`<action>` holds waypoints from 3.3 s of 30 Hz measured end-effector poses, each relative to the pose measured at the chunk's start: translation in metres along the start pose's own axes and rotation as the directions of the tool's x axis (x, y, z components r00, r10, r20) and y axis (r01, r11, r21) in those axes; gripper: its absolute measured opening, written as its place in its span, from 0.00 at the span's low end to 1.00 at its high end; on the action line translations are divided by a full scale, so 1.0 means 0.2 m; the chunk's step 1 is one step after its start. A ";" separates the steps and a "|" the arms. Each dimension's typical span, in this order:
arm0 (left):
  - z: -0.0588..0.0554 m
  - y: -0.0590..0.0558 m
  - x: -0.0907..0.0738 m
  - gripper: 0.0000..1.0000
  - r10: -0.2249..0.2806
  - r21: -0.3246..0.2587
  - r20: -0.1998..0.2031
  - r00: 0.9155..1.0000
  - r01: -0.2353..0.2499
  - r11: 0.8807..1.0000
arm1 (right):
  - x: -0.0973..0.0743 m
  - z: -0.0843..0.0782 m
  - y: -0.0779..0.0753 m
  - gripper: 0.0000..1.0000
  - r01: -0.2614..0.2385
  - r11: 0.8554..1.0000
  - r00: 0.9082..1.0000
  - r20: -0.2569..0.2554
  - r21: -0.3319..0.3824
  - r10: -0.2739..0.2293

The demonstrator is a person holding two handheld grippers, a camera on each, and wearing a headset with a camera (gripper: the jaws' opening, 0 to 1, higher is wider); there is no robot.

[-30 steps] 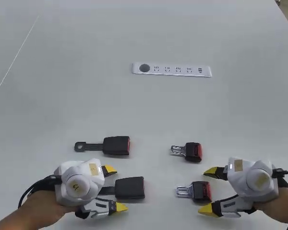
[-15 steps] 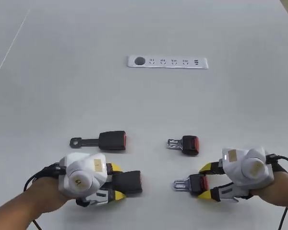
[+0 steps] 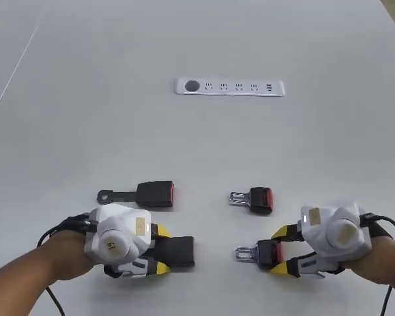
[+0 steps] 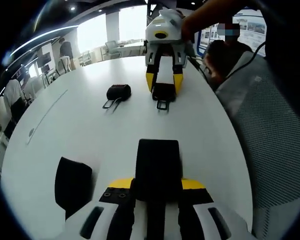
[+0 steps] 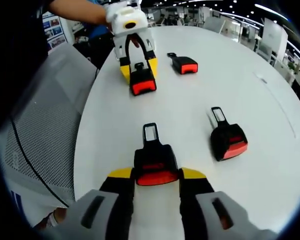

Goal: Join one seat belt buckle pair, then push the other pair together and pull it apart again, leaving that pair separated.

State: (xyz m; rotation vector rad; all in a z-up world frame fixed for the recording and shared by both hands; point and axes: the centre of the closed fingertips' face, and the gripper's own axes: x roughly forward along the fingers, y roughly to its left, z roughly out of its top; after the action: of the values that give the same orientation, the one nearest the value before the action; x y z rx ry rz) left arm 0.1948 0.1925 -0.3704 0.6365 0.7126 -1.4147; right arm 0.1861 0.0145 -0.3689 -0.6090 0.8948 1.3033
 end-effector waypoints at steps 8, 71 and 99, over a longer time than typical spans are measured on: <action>0.00 0.00 0.00 0.34 -0.009 0.009 -0.010 1.000 0.009 1.000 | 0.03 0.04 0.00 0.36 -0.006 1.000 1.000 0.018 0.001 0.006; 0.00 -0.01 0.01 0.33 -0.040 0.063 -0.075 0.996 0.045 0.997 | 0.32 0.46 0.08 0.33 -0.030 0.999 0.993 0.110 -0.023 0.032; -0.02 0.01 0.00 0.33 -0.048 0.066 -0.021 0.999 0.050 0.997 | 0.31 0.47 0.09 0.33 -0.022 0.999 0.991 0.135 -0.041 0.028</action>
State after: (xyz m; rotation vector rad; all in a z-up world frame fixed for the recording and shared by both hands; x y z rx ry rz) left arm 0.1963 0.1957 -0.3721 0.6891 0.7026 -1.4843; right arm 0.1898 0.1283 -0.3690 -0.5345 0.7693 1.3707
